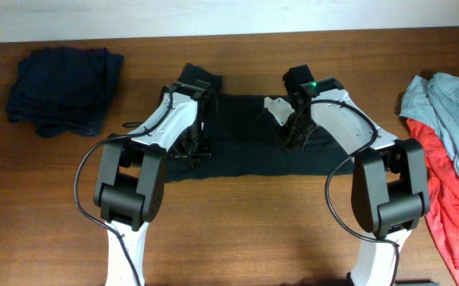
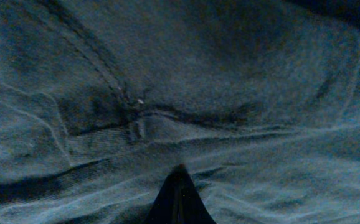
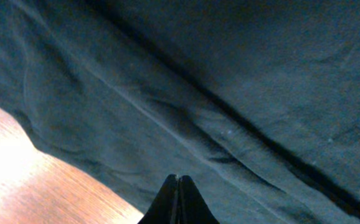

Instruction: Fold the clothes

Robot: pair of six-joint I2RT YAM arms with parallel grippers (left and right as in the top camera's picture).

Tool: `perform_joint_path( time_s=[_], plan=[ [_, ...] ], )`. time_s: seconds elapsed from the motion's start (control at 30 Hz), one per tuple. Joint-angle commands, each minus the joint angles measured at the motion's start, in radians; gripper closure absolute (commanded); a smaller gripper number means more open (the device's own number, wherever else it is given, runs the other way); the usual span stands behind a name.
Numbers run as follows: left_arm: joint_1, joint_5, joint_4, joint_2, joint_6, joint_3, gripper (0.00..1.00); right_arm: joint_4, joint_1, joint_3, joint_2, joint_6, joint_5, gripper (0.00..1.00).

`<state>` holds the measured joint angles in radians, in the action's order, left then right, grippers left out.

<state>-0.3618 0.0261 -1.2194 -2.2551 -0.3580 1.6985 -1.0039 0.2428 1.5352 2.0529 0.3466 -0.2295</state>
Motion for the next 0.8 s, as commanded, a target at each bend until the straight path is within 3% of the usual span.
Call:
perform_joint_path(
  time_s=[0.0,0.77],
  plan=[
    [0.018,-0.027,0.046,-0.007,-0.068,-0.021,1.0,-0.011,-0.001,0.006,0.015,0.043,-0.006,0.96],
    [0.018,-0.027,0.002,-0.007,-0.098,-0.029,1.0,0.026,-0.003,0.006,0.101,0.065,0.004,0.96]
  ],
)
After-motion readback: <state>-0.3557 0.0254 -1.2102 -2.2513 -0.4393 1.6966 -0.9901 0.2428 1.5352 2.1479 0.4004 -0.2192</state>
